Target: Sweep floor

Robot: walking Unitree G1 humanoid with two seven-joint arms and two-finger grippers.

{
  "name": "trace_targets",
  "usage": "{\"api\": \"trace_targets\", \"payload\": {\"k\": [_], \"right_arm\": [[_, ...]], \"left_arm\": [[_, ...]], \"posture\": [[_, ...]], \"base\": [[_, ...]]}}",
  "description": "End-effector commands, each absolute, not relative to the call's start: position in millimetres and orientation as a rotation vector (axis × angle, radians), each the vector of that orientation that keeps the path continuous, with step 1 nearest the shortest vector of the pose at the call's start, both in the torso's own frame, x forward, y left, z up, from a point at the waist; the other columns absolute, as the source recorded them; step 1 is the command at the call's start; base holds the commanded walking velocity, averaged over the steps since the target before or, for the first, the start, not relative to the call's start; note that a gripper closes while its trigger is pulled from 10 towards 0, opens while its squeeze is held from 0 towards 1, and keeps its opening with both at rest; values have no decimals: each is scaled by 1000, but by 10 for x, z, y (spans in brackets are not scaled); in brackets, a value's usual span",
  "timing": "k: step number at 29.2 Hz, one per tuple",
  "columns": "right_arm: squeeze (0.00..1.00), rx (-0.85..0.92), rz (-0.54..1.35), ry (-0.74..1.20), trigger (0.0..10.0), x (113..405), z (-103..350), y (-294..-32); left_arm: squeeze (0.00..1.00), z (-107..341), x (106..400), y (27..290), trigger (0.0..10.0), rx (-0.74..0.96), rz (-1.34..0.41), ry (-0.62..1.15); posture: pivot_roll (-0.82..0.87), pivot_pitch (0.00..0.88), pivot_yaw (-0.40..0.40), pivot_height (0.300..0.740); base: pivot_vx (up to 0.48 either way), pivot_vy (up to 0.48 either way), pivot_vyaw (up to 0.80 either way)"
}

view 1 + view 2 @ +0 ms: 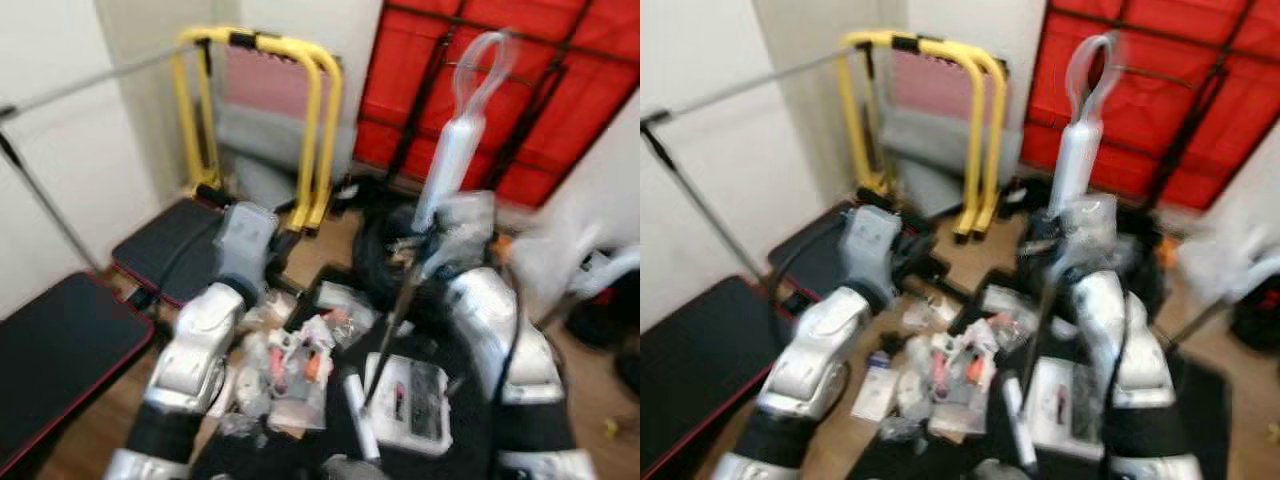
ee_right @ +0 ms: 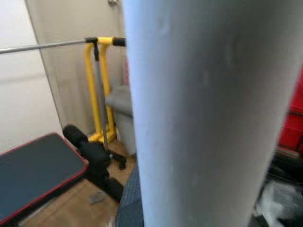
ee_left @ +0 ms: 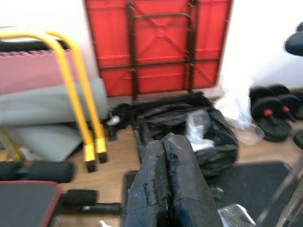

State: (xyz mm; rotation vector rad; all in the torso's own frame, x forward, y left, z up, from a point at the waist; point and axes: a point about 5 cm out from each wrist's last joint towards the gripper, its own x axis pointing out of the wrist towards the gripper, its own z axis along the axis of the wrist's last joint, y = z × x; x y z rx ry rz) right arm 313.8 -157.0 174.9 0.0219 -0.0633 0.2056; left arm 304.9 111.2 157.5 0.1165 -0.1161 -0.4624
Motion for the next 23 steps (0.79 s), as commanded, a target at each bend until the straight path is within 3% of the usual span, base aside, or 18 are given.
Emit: {"api": "trace_targets", "payload": {"k": [1, 6, 18, 23], "right_arm": [[0, 20, 198, -98, 10000, 3136, 1830, -1596], [0, 24, 208, -108, 10000, 3134, 1839, -1576], [0, 29, 212, -118, 10000, 3127, 1853, -1569], [0, 28, 210, -119, 10000, 3127, 1853, -1572]], "left_arm": [[0, 1544, 3030, 1066, 10000, 114, -477, -105], [0, 1537, 3033, 1067, 10000, 103, -470, -98], [0, 1495, 3053, 1054, 10000, 109, -470, -55], [0, 1514, 3057, 1078, 10000, 99, -449, -74]], "posture": [[-102, 77, -146, 740], [-102, 77, -148, 740], [-104, 81, -152, 740], [-104, 81, -152, 740]], "base": [[0, 0, -800], [0, 0, -800], [0, 480, 0], [0, 55, 0]]}}
